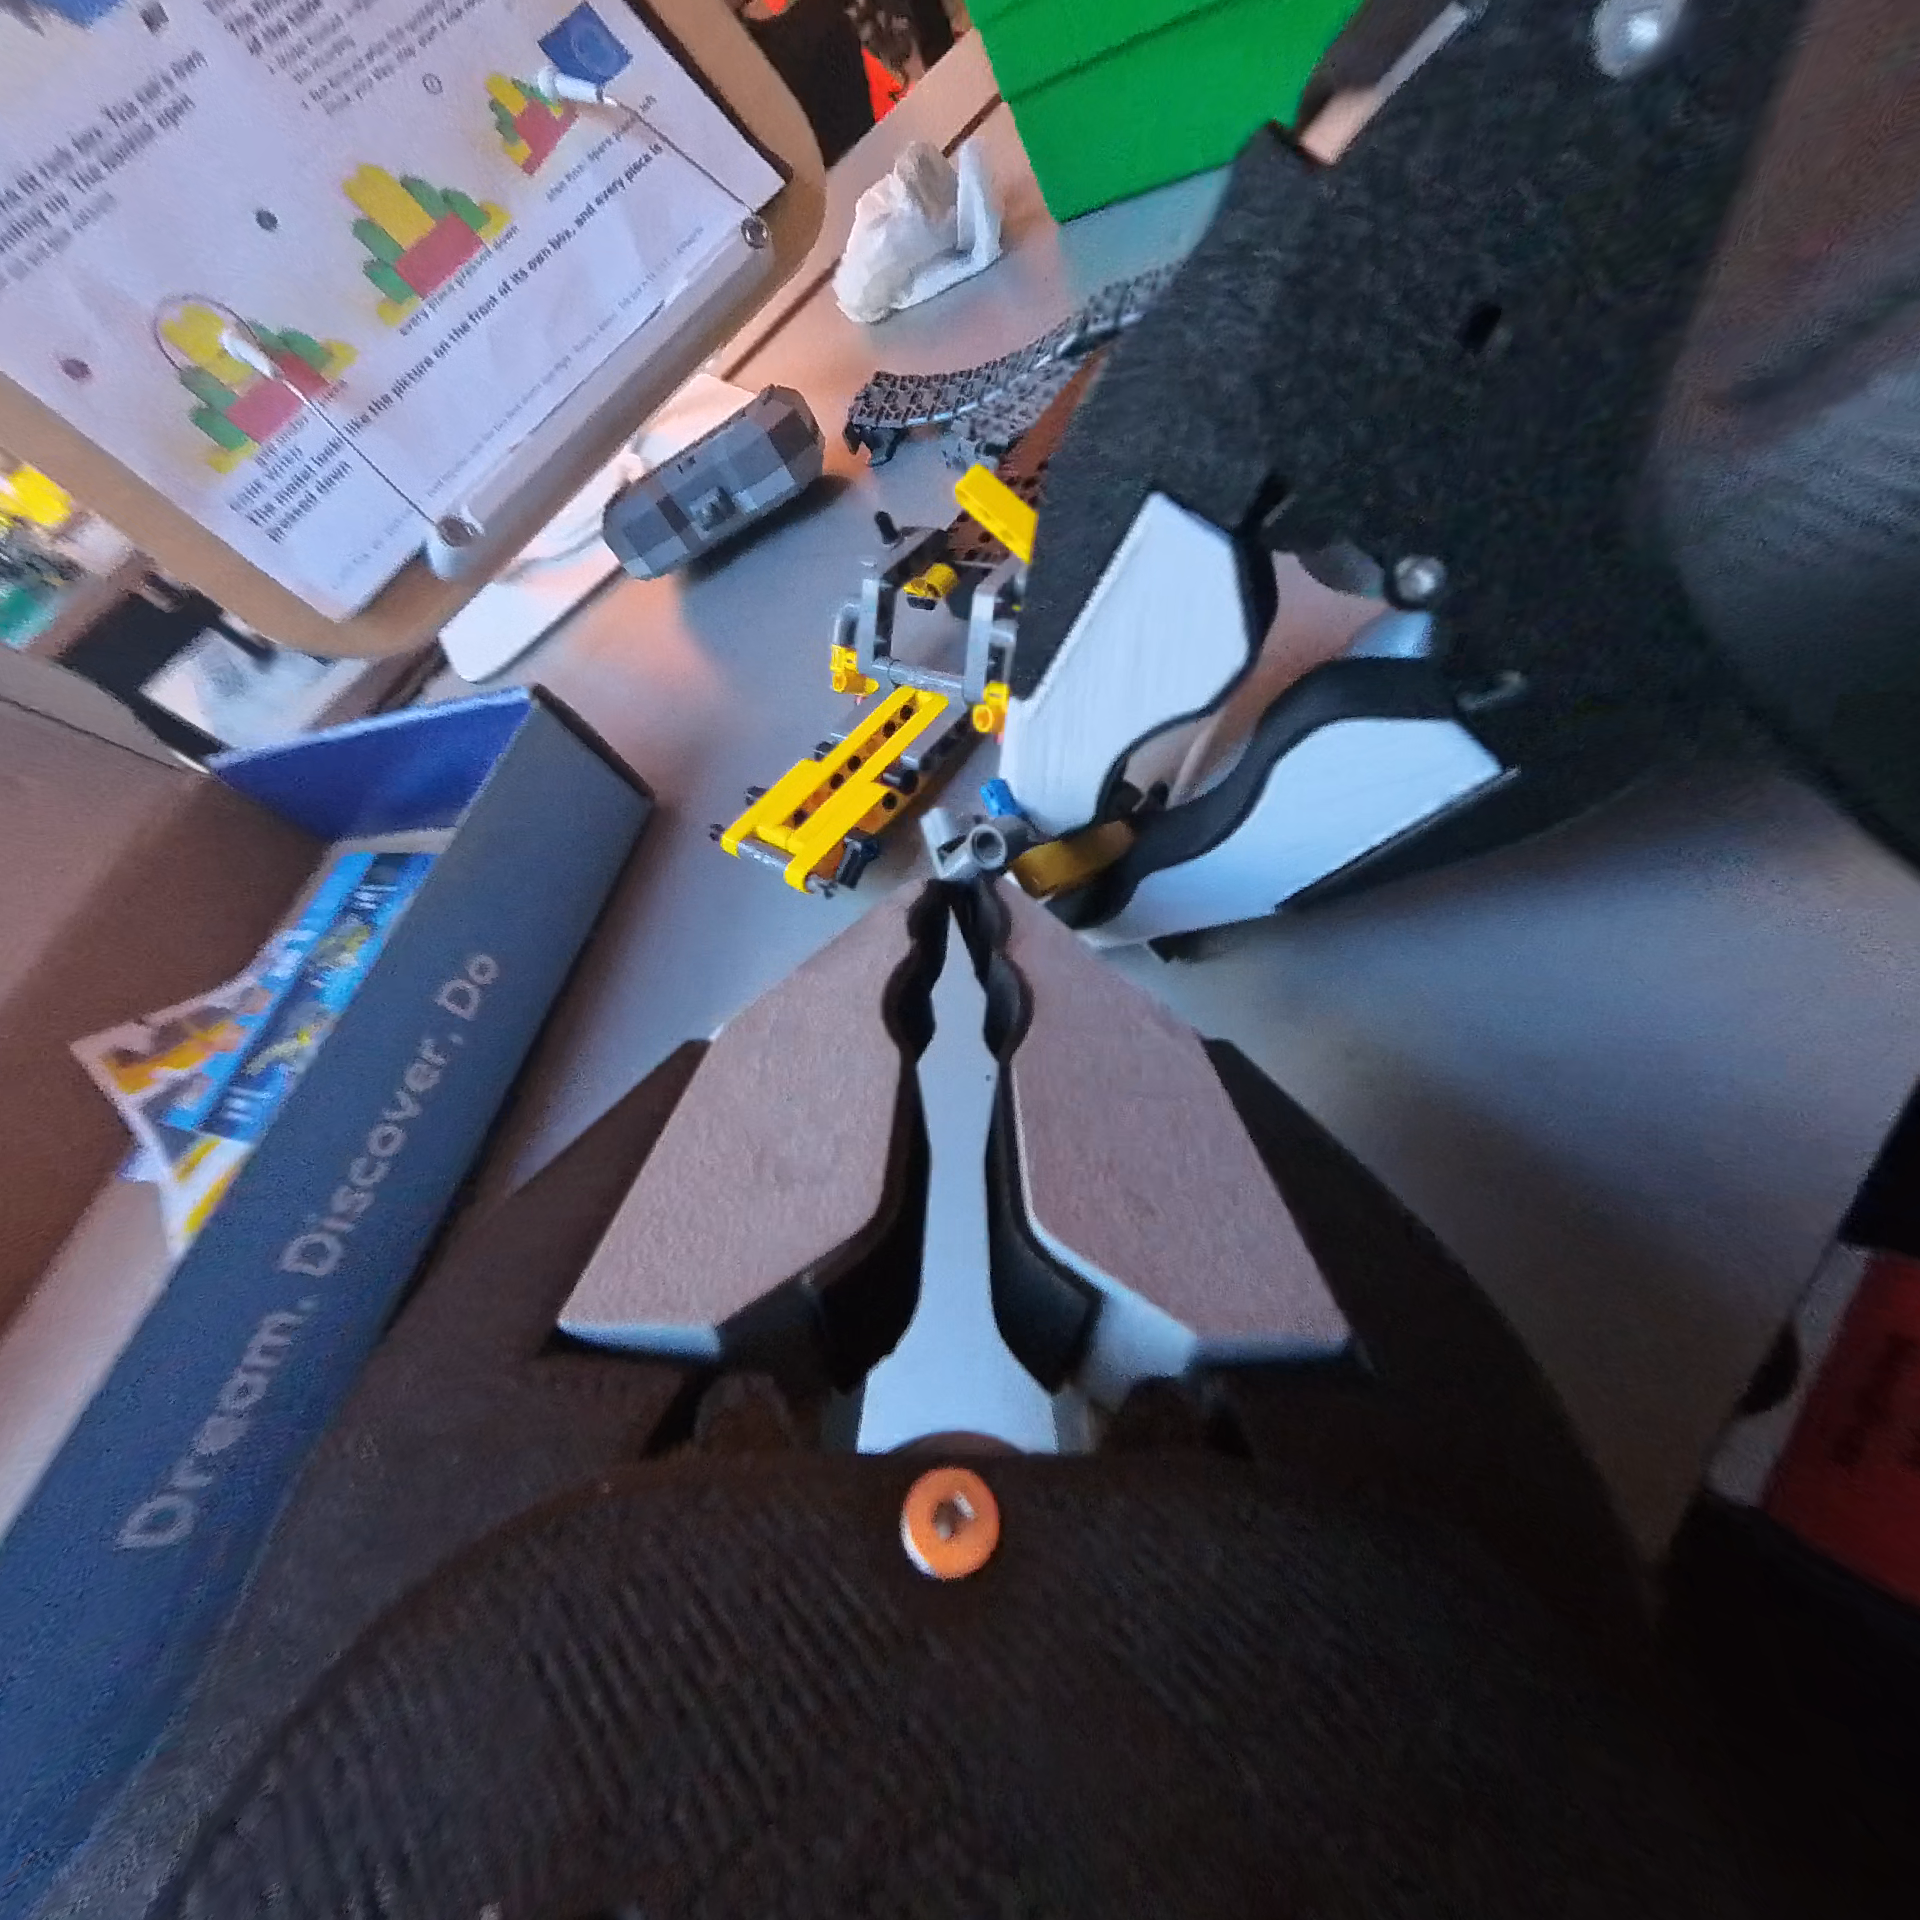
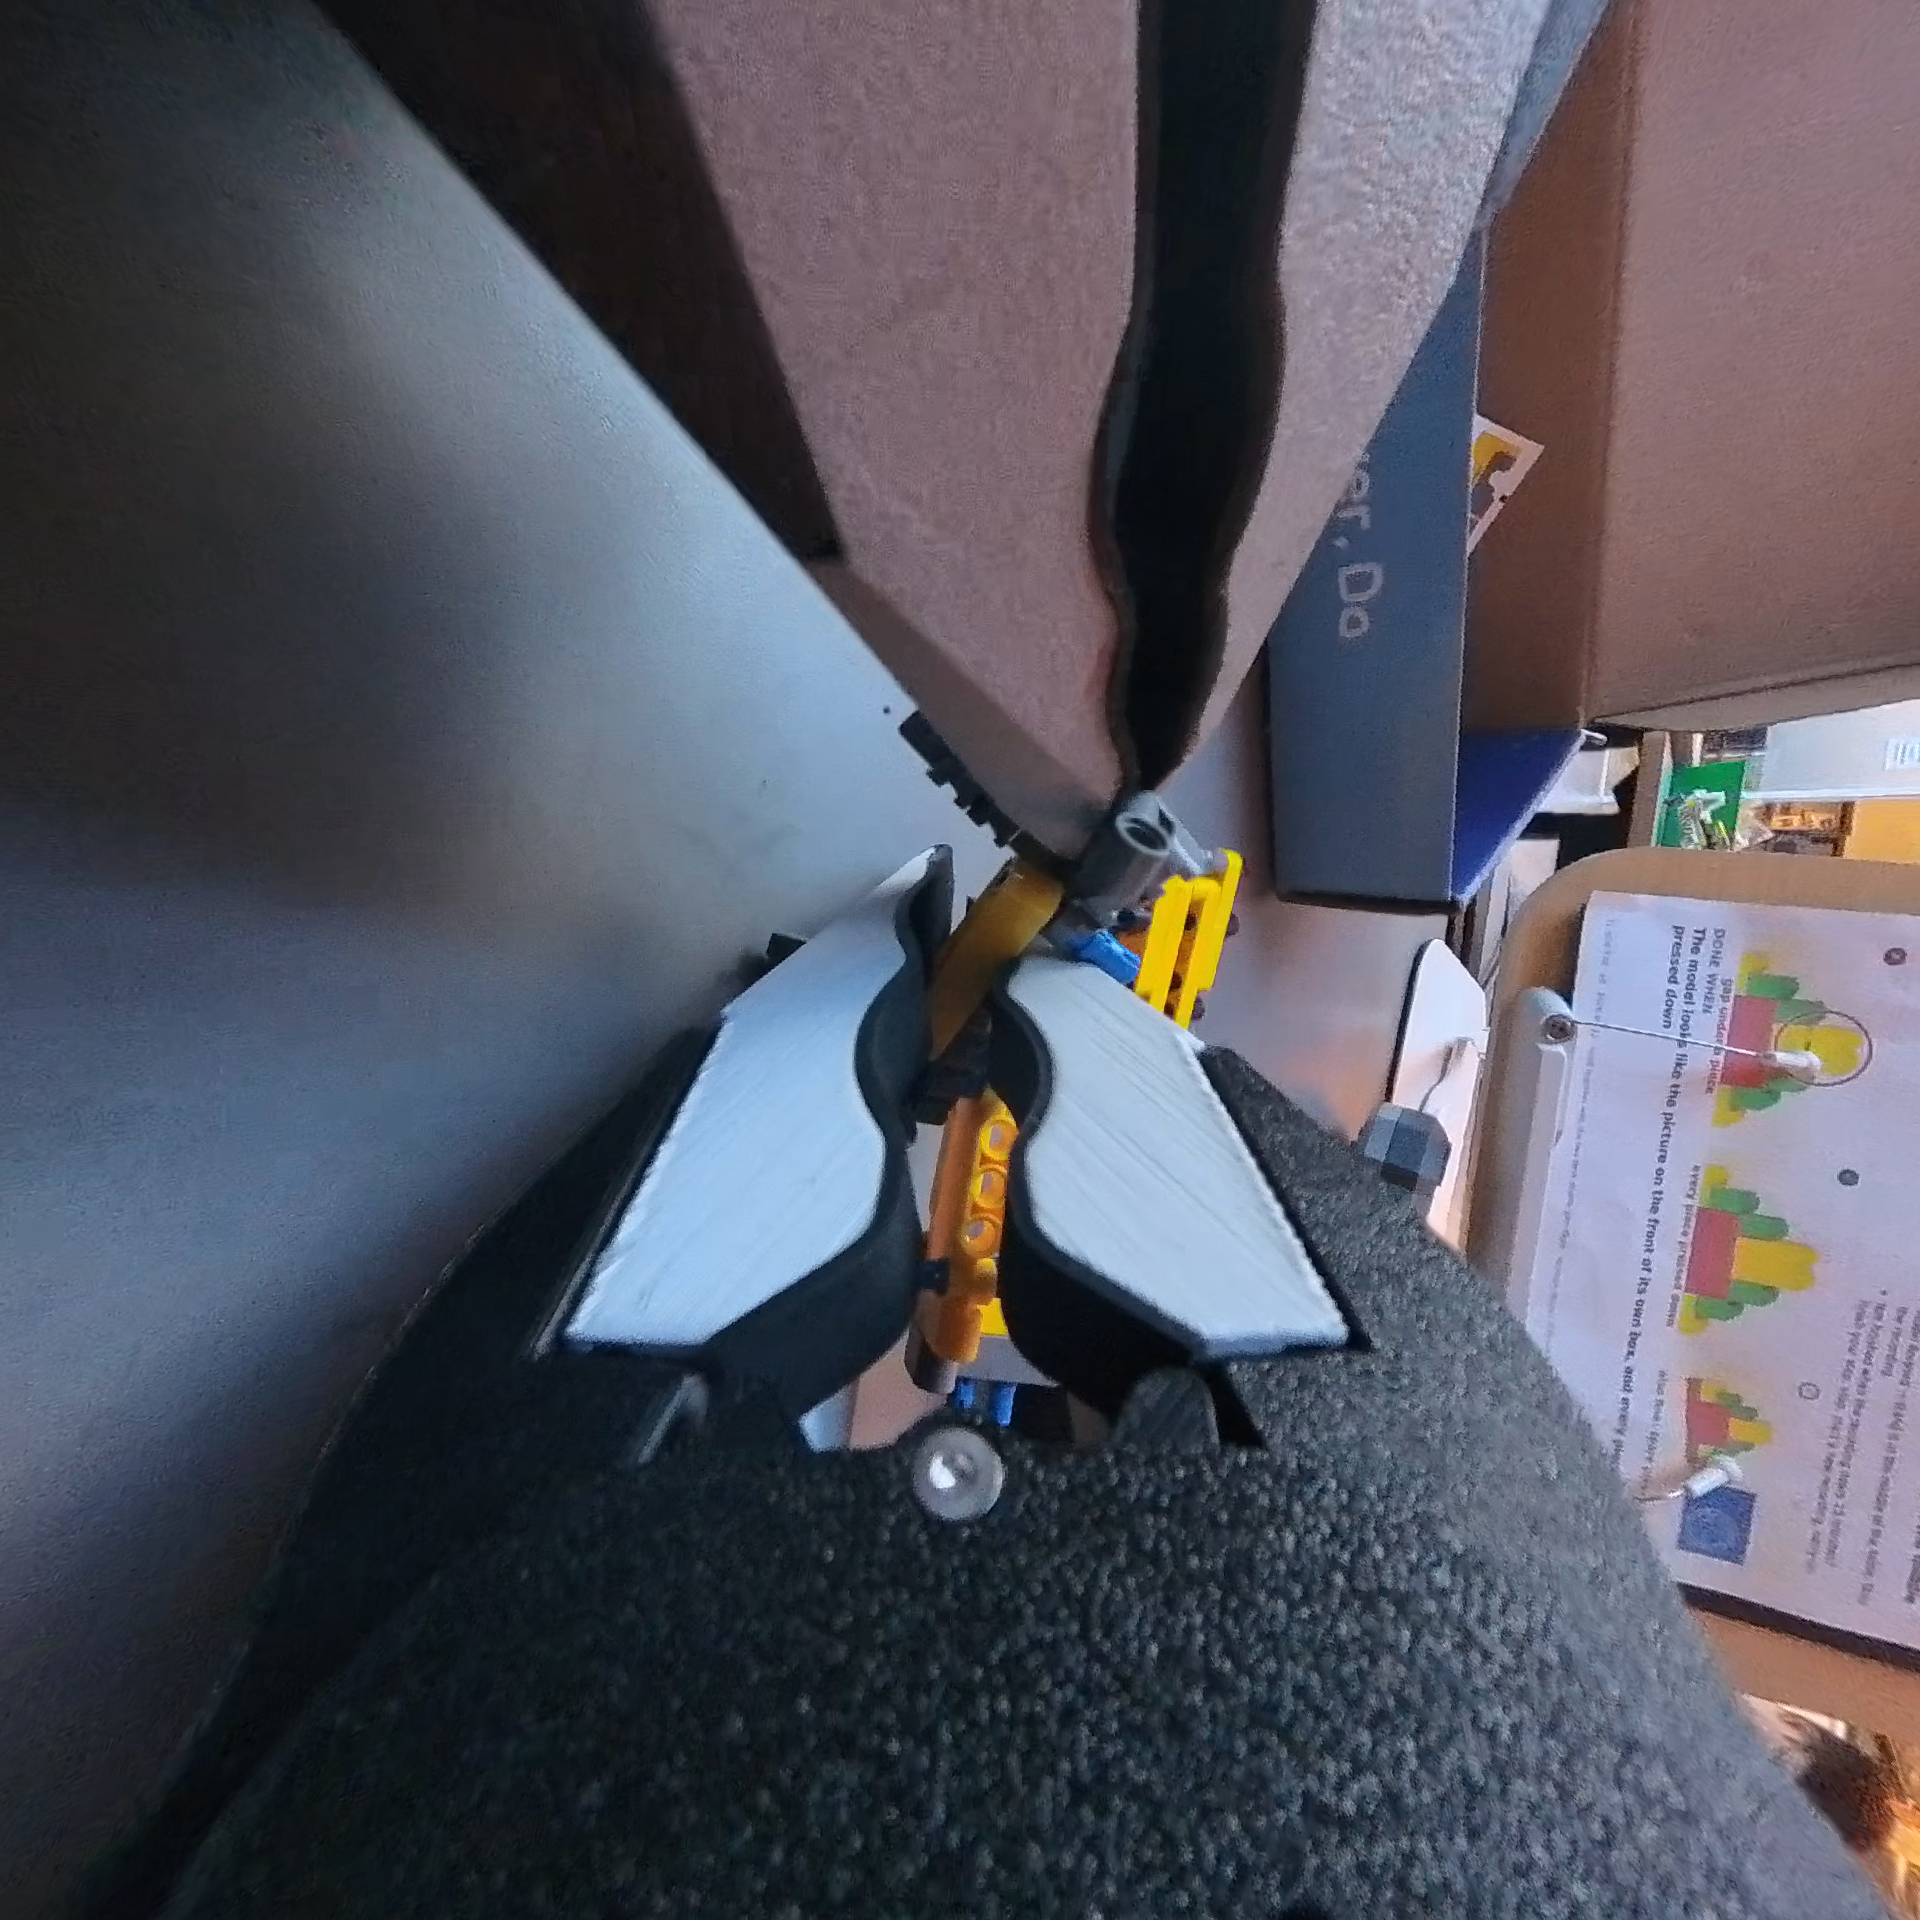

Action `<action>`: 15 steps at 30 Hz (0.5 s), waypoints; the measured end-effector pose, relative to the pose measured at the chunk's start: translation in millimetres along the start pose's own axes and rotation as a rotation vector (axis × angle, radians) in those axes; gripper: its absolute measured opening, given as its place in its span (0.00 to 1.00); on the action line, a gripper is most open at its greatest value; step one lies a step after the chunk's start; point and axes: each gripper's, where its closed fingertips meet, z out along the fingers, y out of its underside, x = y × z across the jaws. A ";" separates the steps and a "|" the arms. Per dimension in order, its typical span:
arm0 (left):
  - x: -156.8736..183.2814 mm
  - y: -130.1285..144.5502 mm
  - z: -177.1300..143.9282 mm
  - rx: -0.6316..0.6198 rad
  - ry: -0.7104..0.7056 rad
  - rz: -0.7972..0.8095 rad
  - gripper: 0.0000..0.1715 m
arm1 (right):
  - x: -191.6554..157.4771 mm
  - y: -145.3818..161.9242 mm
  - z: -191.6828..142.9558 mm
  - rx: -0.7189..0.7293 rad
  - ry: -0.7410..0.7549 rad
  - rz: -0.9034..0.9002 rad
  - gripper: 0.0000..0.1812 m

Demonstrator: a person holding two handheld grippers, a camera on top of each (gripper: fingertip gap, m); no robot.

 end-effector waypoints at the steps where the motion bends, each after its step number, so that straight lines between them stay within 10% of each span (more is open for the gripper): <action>1: -0.6 -0.5 0.9 0.000 0.013 -0.036 0.02 | 0.1 0.2 -0.2 0.002 -0.006 0.018 0.00; 11: -6.9 -12.8 -10.4 0.112 0.043 -0.172 0.02 | 5.1 -22.3 -8.7 0.227 -0.146 0.448 0.00; 15: 7.3 4.5 -16.6 0.010 0.177 -0.157 0.06 | -7.4 -18.9 -1.2 0.153 -0.060 0.294 0.00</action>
